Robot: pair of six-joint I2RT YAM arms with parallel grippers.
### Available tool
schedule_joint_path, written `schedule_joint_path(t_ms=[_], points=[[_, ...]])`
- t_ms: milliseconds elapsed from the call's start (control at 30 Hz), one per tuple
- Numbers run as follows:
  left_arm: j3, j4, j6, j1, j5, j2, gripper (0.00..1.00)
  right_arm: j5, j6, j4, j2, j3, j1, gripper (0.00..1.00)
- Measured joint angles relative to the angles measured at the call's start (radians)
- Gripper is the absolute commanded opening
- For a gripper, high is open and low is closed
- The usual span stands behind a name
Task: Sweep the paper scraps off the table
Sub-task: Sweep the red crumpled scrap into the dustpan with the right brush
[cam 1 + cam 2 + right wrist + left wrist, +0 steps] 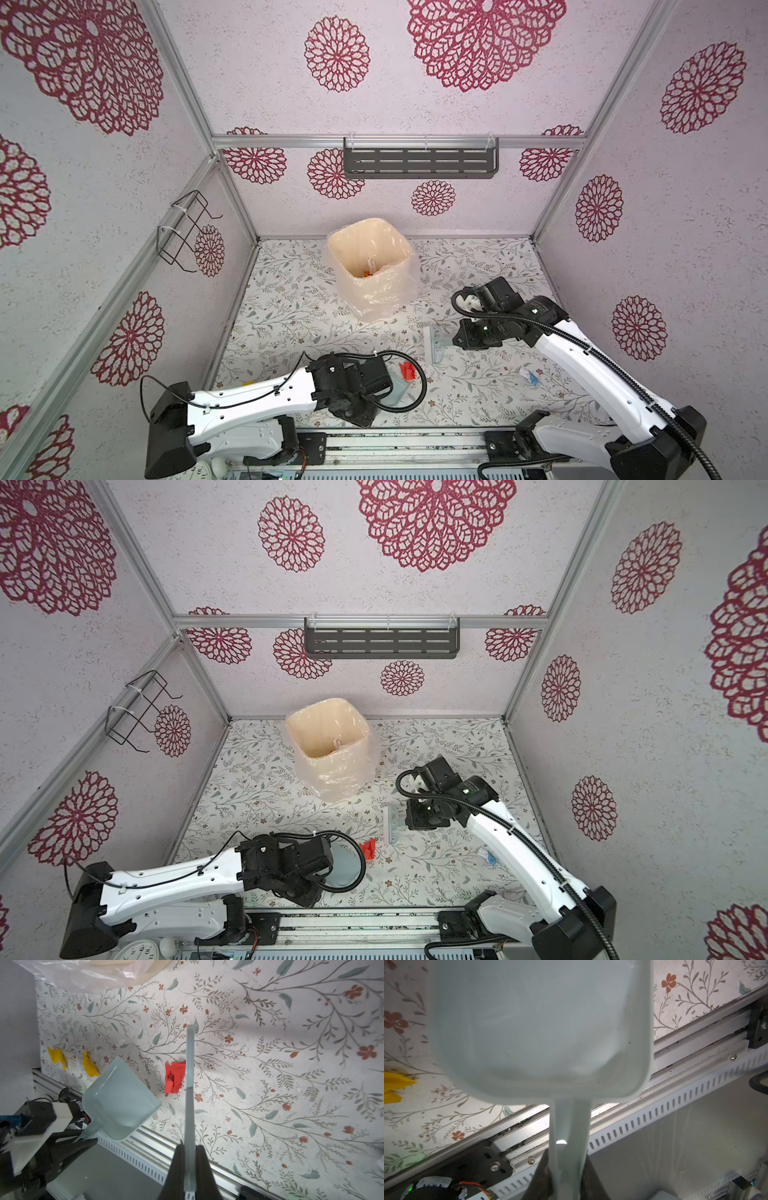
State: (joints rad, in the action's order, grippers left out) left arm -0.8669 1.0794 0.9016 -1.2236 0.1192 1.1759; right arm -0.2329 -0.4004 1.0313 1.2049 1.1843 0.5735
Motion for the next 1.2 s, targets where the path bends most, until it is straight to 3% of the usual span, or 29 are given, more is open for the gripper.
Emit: schedule_joint_path(t_ms=[400, 1200], points=[[0.042, -0.058, -0.058, -0.005, 0.005, 0.083, 0.0, 0.18, 0.111, 0.116, 0.212, 0.153, 0.149, 0.0], [0.098, -0.192, -0.109, -0.004, -0.004, 0.128, 0.0, 0.195, 0.121, 0.142, 0.365, 0.251, 0.312, 0.0]])
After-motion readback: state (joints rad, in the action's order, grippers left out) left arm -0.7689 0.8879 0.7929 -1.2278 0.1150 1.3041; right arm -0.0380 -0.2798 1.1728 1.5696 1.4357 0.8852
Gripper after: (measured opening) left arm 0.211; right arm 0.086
